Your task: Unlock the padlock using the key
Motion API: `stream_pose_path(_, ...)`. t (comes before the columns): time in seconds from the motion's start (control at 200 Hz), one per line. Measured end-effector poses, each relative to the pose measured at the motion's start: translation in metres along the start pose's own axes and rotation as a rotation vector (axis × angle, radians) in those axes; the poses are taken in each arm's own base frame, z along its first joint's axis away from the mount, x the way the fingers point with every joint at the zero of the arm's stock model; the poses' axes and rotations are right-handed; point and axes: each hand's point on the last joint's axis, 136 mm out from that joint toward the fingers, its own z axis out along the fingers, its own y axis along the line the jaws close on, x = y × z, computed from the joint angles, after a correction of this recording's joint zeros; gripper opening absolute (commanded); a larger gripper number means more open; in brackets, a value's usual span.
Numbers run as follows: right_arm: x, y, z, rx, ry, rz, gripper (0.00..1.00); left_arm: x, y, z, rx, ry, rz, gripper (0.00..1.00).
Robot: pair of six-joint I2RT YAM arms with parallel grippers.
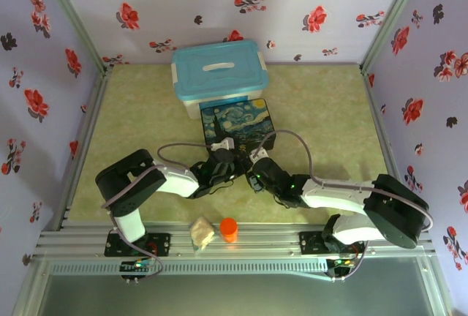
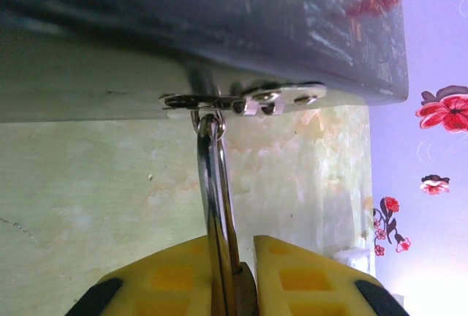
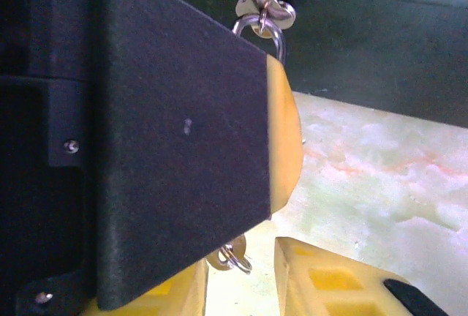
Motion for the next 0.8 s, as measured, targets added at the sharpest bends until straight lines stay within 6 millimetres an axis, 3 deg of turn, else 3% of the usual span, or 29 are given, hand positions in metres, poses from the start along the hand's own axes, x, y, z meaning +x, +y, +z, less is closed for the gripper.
stream_pose_path(0.325, -0.0056, 0.0037, 0.0033, -0.015, -0.090, -0.031, 0.05, 0.0004, -0.0025, -0.0004, 0.004, 0.005, -0.024, 0.00)
stream_pose_path(0.48, -0.0053, 0.0044, 0.0048, -0.062, -0.108, 0.030, 0.03, -0.0014, -0.0015, -0.0005, -0.001, -0.003, -0.026, 0.00)
stream_pose_path(0.8, -0.0021, 0.0024, -0.0018, -0.334, -0.152, 0.294, 0.00, 0.0024, -0.0028, -0.0006, 0.004, 0.011, -0.024, 0.00)
